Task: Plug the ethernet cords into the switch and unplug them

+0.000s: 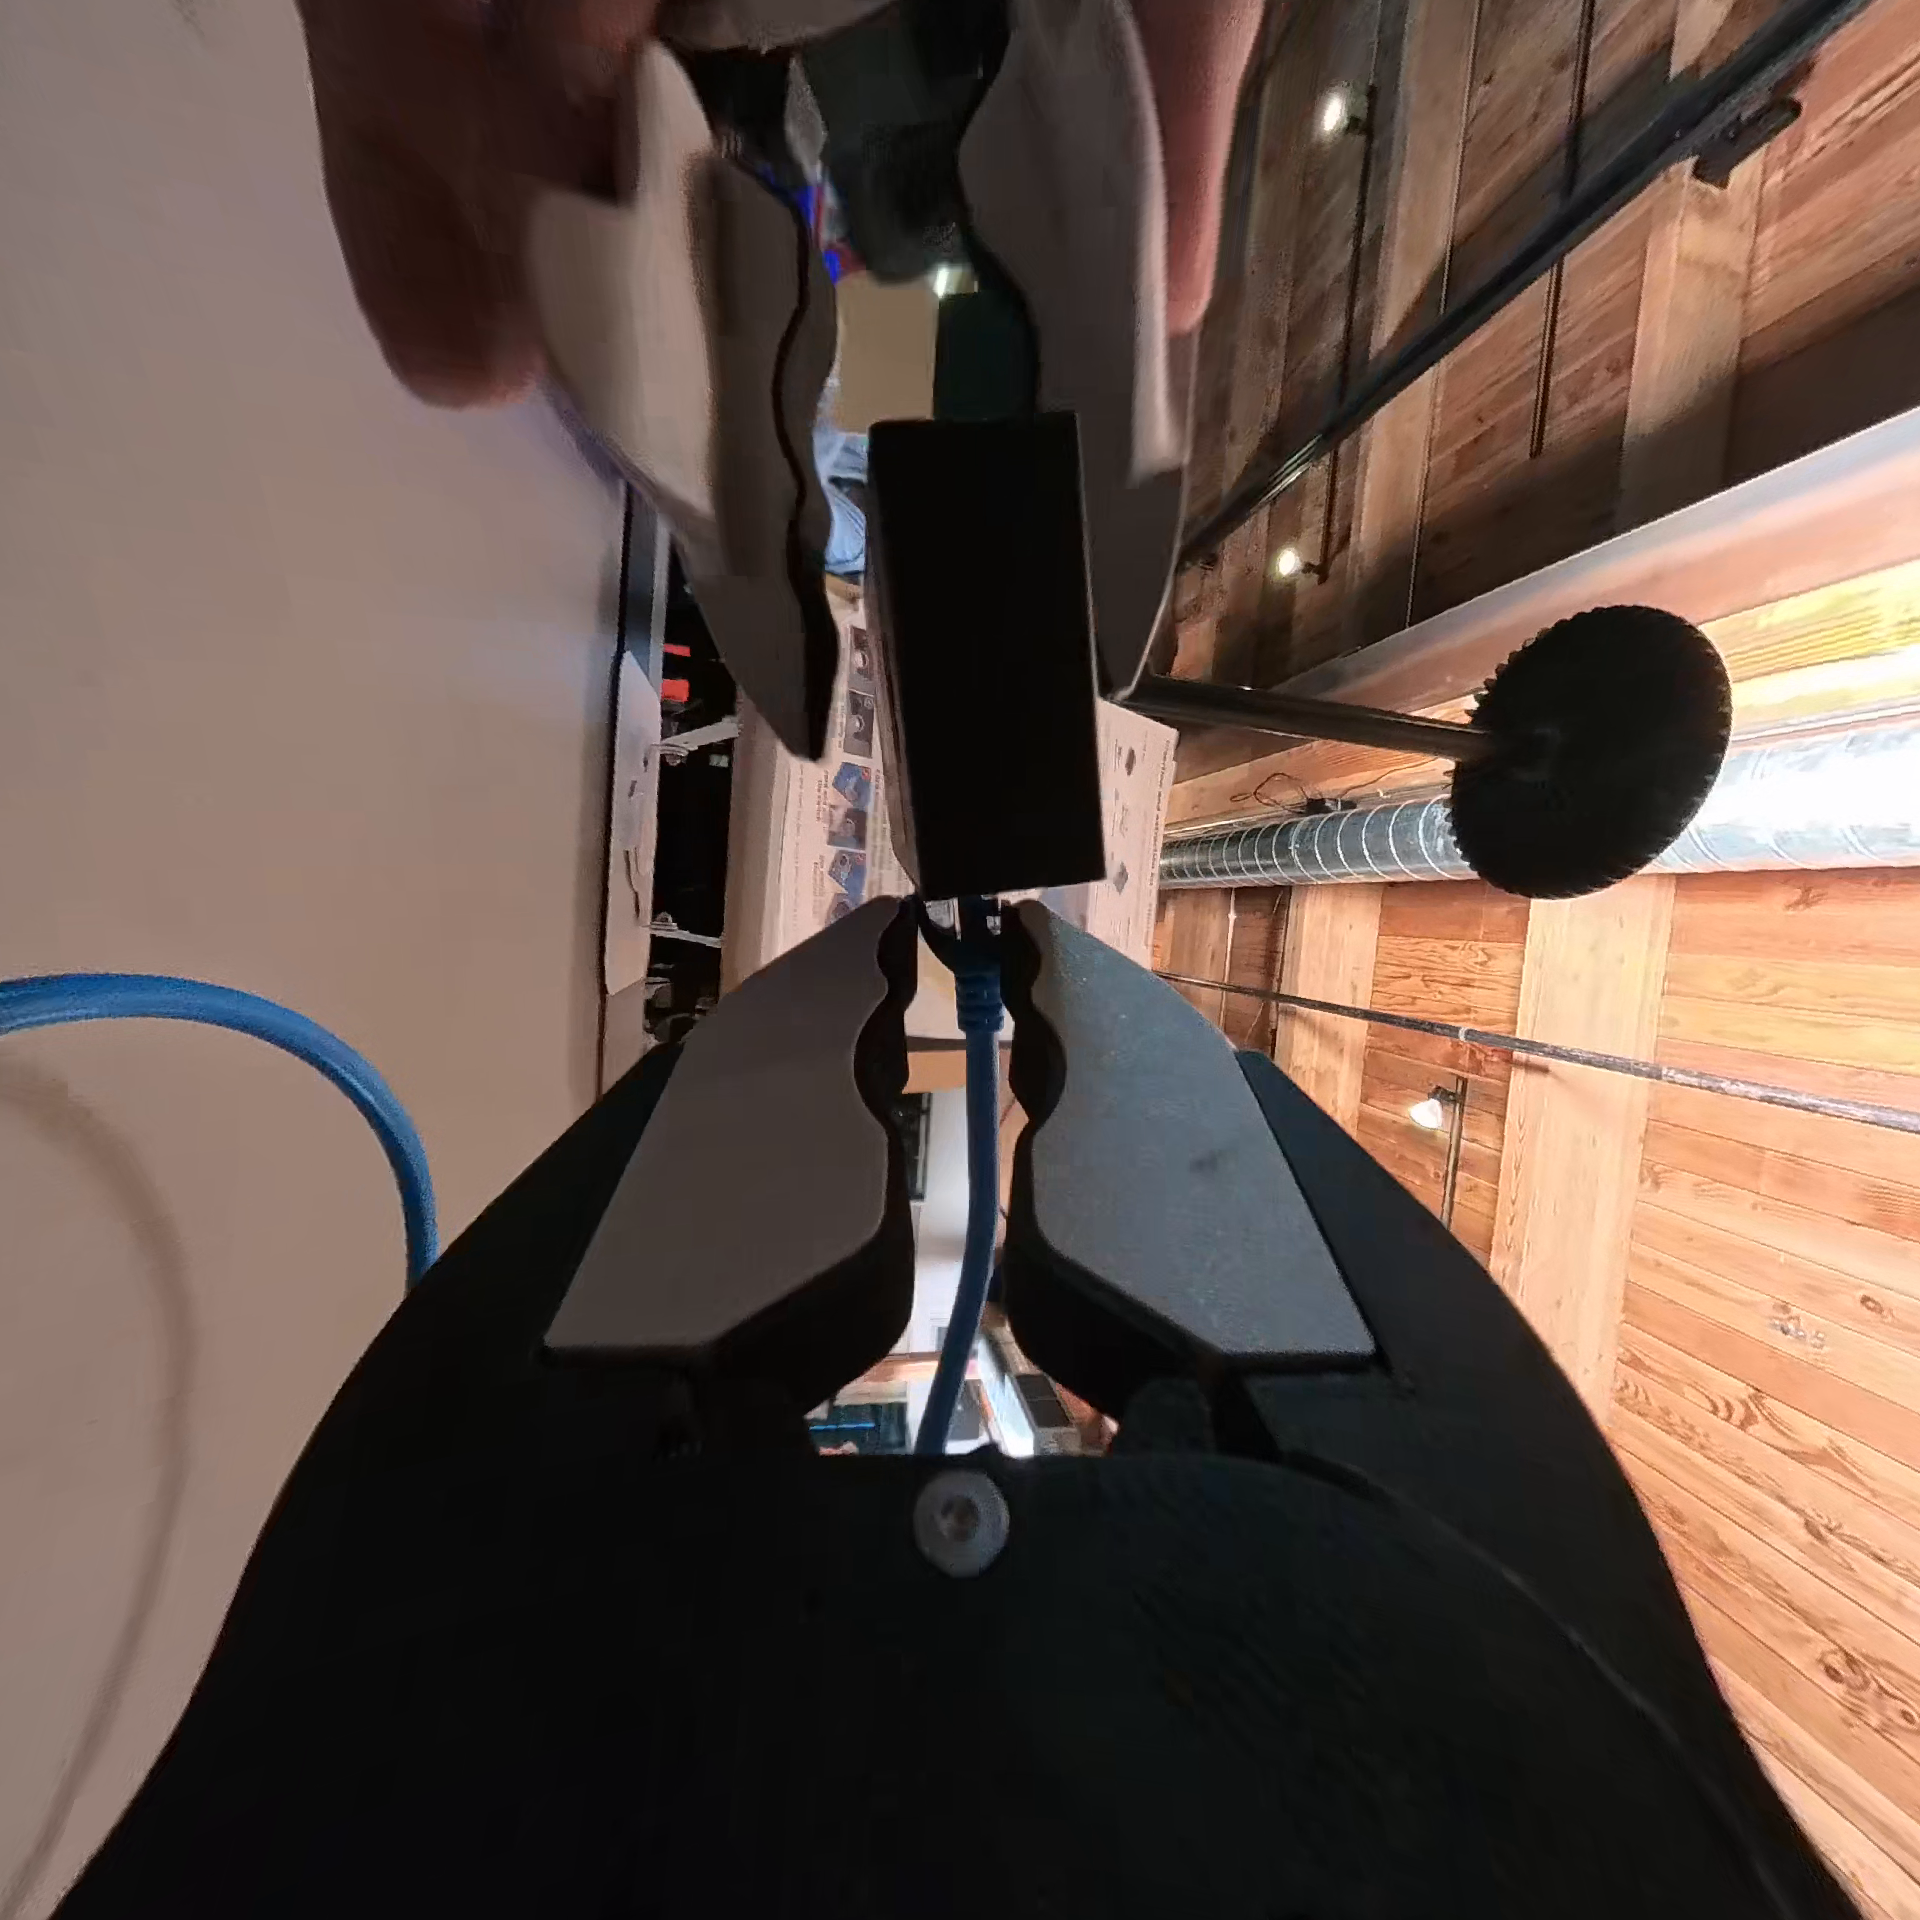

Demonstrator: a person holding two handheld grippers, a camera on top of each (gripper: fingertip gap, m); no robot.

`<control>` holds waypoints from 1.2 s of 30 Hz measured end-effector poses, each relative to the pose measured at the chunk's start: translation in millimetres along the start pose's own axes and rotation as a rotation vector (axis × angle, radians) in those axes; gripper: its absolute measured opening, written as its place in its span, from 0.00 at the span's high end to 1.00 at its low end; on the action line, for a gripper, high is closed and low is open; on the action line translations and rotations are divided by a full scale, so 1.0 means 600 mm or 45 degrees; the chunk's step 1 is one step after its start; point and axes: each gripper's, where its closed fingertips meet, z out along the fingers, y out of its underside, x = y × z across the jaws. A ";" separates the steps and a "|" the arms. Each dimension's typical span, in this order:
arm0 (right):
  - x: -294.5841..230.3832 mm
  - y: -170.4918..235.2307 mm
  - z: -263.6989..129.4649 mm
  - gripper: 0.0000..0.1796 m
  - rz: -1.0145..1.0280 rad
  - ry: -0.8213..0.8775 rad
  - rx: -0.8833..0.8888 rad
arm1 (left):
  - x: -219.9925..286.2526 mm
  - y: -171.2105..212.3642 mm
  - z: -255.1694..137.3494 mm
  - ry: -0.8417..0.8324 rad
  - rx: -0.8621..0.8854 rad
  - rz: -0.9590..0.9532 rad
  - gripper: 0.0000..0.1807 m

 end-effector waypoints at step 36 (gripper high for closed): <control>-0.021 0.070 0.016 0.93 0.173 -0.168 -0.382 | -0.029 -0.043 0.029 -1.292 0.198 1.673 0.68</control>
